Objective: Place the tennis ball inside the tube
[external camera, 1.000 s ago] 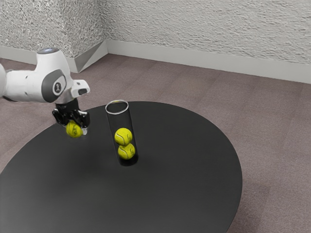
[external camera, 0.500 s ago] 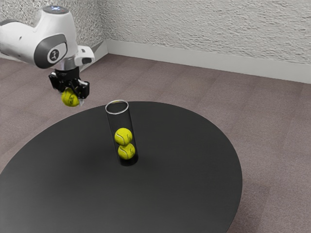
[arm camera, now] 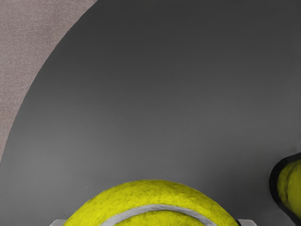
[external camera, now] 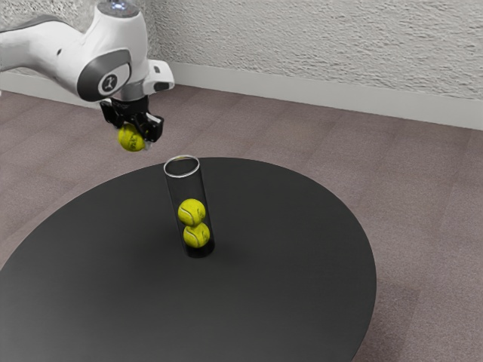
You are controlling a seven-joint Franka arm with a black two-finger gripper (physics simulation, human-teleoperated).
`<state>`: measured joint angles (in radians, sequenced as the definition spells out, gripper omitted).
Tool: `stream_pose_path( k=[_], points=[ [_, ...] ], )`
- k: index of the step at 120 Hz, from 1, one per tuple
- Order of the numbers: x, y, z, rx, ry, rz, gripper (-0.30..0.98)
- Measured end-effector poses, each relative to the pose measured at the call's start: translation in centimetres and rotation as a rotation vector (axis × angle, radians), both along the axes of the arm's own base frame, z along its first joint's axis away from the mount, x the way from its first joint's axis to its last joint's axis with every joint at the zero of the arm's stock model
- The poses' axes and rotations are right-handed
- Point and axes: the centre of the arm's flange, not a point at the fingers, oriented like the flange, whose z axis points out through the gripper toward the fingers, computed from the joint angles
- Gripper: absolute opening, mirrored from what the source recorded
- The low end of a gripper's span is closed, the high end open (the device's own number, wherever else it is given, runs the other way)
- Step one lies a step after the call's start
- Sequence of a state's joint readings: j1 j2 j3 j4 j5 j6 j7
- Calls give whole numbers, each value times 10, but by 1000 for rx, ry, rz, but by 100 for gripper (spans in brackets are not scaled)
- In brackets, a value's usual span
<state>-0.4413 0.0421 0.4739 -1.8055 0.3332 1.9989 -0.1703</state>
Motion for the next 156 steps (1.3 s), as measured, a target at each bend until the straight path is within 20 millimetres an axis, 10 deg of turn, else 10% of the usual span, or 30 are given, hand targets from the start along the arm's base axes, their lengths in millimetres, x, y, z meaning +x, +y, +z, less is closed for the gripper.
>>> stream_pose_path(
  k=[50, 156],
  points=[
    [8, -60, 0, 8, -25, -119, 39],
    [10, -84, -4, 25, -27, -157, 39]
  ],
)
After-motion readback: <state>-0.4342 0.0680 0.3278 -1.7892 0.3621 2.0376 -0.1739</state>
